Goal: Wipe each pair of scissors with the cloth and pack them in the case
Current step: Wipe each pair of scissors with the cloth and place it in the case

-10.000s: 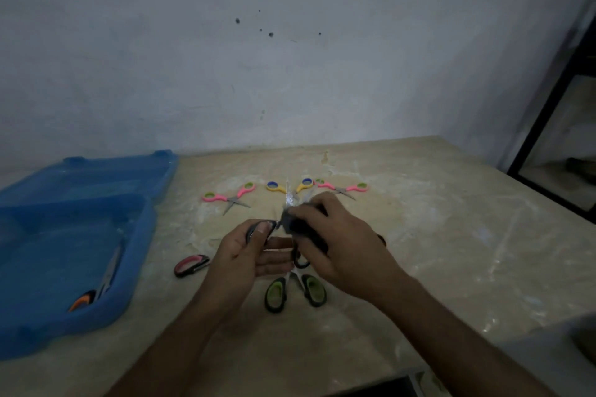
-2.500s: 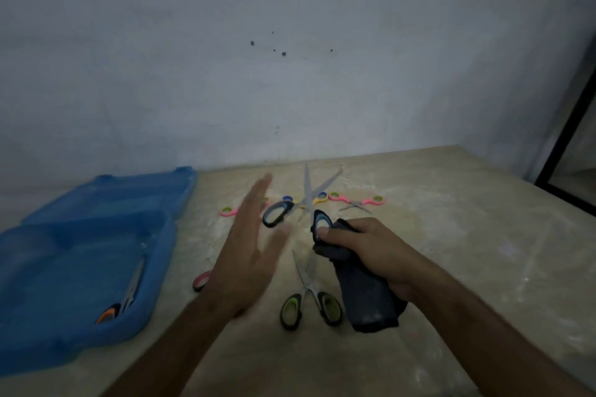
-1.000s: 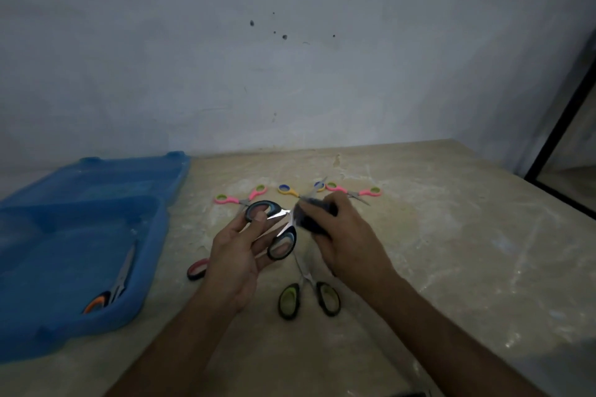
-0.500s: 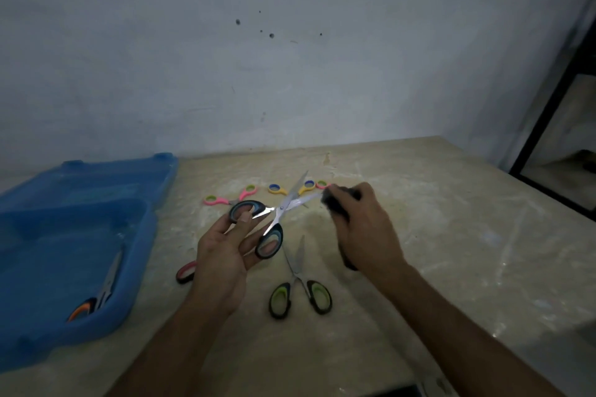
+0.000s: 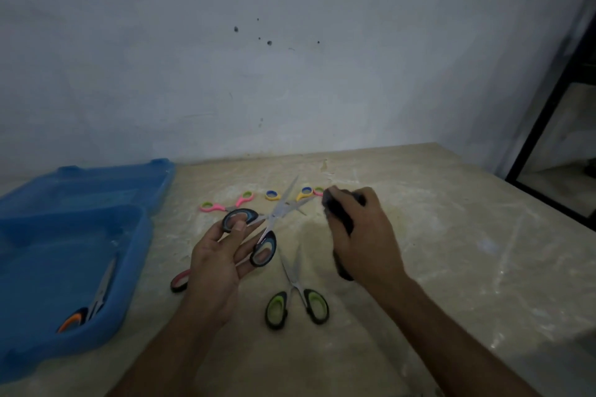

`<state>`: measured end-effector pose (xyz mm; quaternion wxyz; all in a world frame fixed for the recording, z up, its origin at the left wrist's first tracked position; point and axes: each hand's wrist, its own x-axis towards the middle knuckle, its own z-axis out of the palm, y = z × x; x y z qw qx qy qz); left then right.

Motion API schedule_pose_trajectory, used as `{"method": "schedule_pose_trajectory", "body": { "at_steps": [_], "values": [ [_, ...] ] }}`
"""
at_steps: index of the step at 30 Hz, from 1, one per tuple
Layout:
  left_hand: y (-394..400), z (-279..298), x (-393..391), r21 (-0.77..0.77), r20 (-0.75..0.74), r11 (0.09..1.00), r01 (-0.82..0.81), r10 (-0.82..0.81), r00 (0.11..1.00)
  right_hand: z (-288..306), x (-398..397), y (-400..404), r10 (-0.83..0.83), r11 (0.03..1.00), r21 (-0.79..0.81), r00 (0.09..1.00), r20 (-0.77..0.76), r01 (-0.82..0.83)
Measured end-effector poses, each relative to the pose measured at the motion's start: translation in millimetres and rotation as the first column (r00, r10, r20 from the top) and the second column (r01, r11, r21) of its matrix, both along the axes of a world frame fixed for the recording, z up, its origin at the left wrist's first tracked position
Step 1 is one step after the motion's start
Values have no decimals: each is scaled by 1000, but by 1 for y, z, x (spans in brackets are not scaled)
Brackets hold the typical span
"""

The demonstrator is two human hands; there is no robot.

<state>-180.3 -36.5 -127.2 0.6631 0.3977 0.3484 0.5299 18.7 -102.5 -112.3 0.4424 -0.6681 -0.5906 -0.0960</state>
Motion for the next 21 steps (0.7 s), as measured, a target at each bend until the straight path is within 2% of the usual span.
{"method": "schedule_pose_trajectory", "body": {
  "at_steps": [1, 3, 5, 7, 12, 14, 16, 17, 19, 21],
  "values": [
    [-1, -1, 2, 7, -5, 1000, 4, -4, 1000, 4, -16, -5, 94, 996, 10, 995, 22, -94],
    [-4, -1, 4, 31, -13, 999, 30, -30, 999, 5, -45, -8, 261, 963, -106, 959, 111, -249],
    [-6, 0, 5, 43, -11, 998, 50, -50, 999, -2, -54, -2, 318, 933, -257, 912, 260, -252],
    [-5, 0, 3, 43, -14, 998, 50, -50, 999, -3, -38, 9, 273, 940, -286, 913, 303, -186],
    [-4, -3, 4, 67, -66, 997, 29, -24, 998, 24, -4, 20, 41, 982, -189, 978, 207, -1],
    [-2, -3, 5, 70, -64, 997, 21, -17, 998, 30, -19, 11, 129, 984, -145, 977, 171, -105],
    [-3, -4, 5, 90, -68, 996, 29, -23, 997, 27, -45, 1, 287, 949, -200, 932, 222, -245],
    [-3, -4, 4, 105, -69, 994, 36, -29, 997, 23, -52, 1, 321, 934, -245, 909, 265, -258],
    [-4, -3, 2, 126, -68, 991, 36, -27, 997, 16, -47, 8, 274, 942, -276, 908, 316, -188],
    [-3, -2, 1, 142, -79, 990, 26, -15, 997, 16, -27, 18, 161, 962, -259, 939, 304, -81]
  ]
}}
